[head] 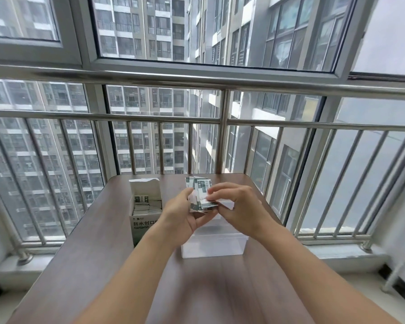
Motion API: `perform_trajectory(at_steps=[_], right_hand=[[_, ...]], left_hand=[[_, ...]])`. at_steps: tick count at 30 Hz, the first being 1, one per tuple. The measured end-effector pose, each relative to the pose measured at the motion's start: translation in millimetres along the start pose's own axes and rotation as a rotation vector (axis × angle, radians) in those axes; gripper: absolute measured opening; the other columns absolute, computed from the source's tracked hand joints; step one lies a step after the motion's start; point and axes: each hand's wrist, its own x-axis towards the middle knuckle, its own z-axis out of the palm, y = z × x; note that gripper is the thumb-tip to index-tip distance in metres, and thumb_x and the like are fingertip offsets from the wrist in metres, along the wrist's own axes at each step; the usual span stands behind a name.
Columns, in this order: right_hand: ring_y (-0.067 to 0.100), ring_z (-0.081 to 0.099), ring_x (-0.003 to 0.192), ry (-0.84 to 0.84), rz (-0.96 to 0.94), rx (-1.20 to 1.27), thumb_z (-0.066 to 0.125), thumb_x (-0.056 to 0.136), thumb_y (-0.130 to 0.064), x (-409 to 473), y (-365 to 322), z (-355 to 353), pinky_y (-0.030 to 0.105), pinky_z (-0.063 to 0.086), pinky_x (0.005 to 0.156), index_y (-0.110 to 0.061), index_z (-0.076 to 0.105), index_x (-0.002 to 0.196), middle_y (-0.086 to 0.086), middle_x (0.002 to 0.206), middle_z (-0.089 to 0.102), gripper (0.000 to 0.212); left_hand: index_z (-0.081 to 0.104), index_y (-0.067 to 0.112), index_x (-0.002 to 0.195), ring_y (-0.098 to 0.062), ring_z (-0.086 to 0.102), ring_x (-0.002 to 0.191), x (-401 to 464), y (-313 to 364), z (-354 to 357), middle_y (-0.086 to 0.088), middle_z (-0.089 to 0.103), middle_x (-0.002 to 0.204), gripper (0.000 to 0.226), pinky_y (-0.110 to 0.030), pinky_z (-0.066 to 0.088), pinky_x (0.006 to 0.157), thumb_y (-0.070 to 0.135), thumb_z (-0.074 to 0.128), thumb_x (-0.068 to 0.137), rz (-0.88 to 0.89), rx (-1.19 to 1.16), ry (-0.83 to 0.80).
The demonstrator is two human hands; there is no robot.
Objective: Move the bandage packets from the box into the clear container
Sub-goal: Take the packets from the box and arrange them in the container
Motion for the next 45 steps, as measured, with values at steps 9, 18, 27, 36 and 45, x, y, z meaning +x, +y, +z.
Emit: perform_trajectory(at_steps=[9, 18, 27, 36, 45], right_hand=[[0.012, 0.059, 0.121, 0.160, 0.578, 0.587, 0.071, 0.087, -0.022, 11.2, -35.6, -9.6, 0.042, 0.051, 0.103, -0.028, 0.061, 0.131, -0.010, 0.133, 0.061, 0.046], [0.012, 0.068, 0.090, 0.174, 0.432, 0.213, 0.076, 0.082, -0.022, 20.5, -43.8, 15.8, 0.031, 0.056, 0.086, -0.020, 0.072, 0.107, -0.003, 0.097, 0.073, 0.026], [0.011, 0.065, 0.091, 0.005, 0.354, 0.219, 0.061, 0.098, -0.027, 20.6, -42.5, 13.6, 0.023, 0.051, 0.075, -0.015, 0.069, 0.114, -0.001, 0.100, 0.071, 0.021], [-0.003, 0.058, 0.064, -0.173, 0.333, 0.408, 0.050, 0.096, 0.008, 18.0, -35.9, -24.6, 0.009, 0.045, 0.059, 0.003, 0.067, 0.113, 0.011, 0.091, 0.070, 0.024], [0.011, 0.061, 0.069, -0.124, 0.436, 0.362, 0.059, 0.097, -0.003, 18.3, -12.3, -21.0, 0.021, 0.048, 0.059, -0.004, 0.070, 0.097, 0.006, 0.083, 0.071, 0.011]], left_hand=[[0.057, 0.012, 0.123, -0.013, 0.069, 0.072, 2.1, -13.2, 6.7, -0.007, 0.064, 0.090, 0.021, -0.028, 0.058, 0.050, 0.008, 0.055, 0.102, 0.228, 0.501, -0.012], [0.070, 0.006, 0.089, -0.025, 0.071, 0.072, 4.0, -19.6, 12.4, -0.013, 0.074, 0.077, 0.020, -0.041, 0.063, 0.065, -0.002, 0.053, 0.096, 0.343, 0.702, 0.111], [0.070, 0.011, 0.078, -0.025, 0.069, 0.069, 1.4, -14.5, 14.7, -0.015, 0.072, 0.079, 0.025, -0.032, 0.059, 0.050, 0.015, 0.055, 0.097, 0.425, 0.995, 0.170], [0.066, 0.009, 0.075, -0.018, 0.061, 0.063, 1.5, -5.8, 17.0, -0.009, 0.061, 0.074, 0.022, -0.027, 0.053, 0.045, 0.021, 0.063, 0.093, 0.349, 0.995, 0.133], [0.069, 0.010, 0.084, -0.019, 0.062, 0.059, 5.0, -5.4, 21.8, -0.008, 0.063, 0.070, 0.010, -0.029, 0.054, 0.049, 0.013, 0.063, 0.091, 0.281, 1.050, 0.085]])
